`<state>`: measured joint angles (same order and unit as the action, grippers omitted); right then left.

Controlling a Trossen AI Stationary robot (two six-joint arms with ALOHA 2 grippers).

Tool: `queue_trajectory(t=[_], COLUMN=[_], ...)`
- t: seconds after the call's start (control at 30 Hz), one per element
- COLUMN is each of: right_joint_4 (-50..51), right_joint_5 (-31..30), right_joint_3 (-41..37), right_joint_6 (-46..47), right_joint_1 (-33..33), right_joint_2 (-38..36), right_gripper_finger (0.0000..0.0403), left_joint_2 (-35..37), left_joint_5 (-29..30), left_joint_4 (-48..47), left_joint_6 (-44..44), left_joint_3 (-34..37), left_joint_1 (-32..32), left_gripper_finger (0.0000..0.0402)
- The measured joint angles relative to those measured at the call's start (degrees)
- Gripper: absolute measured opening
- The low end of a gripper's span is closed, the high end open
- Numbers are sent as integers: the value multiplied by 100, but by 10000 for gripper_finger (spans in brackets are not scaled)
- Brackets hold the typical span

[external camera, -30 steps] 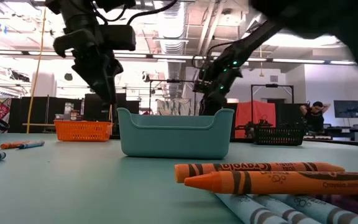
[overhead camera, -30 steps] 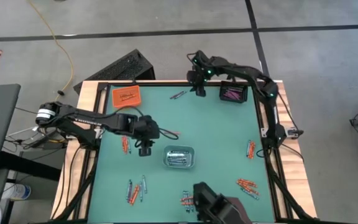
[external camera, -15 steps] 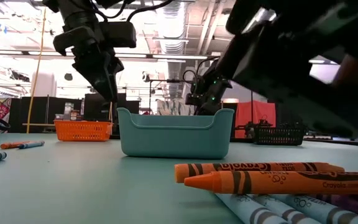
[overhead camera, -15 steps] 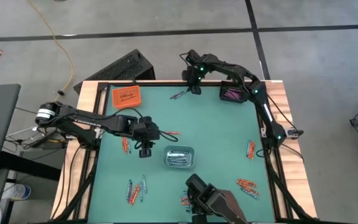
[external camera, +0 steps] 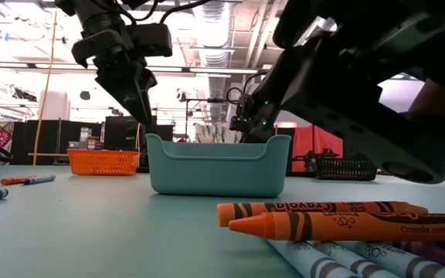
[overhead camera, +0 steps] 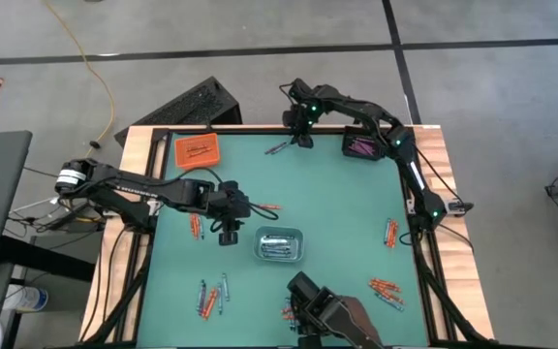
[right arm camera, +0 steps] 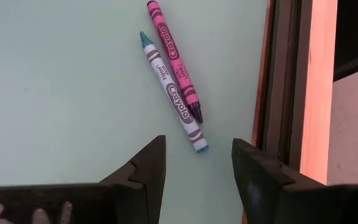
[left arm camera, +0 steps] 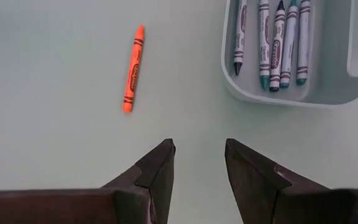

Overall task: Sort crayons
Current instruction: Put the light blue crayon into the blue bin

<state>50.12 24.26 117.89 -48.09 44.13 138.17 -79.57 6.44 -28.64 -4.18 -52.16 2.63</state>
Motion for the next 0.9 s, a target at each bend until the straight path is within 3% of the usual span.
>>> queue_trajectory(t=[0.17,0.47,0.9], right_joint_4=[-18,190,736], right_joint_5=[262,8,-510], right_joint_3=[4,63,128], right_joint_6=[132,154,-13], right_joint_1=[-32,-141,-197], right_joint_2=[38,262,261], right_gripper_finger=[177,150,62], left_joint_2=[0,-2,-2], left_joint_5=[0,-6,-4], left_joint_4=[57,166,281], left_joint_6=[2,-2,44], left_joint_3=[0,0,-2], left_joint_1=[-2,-2,2], left_gripper_finger=[132,132,132])
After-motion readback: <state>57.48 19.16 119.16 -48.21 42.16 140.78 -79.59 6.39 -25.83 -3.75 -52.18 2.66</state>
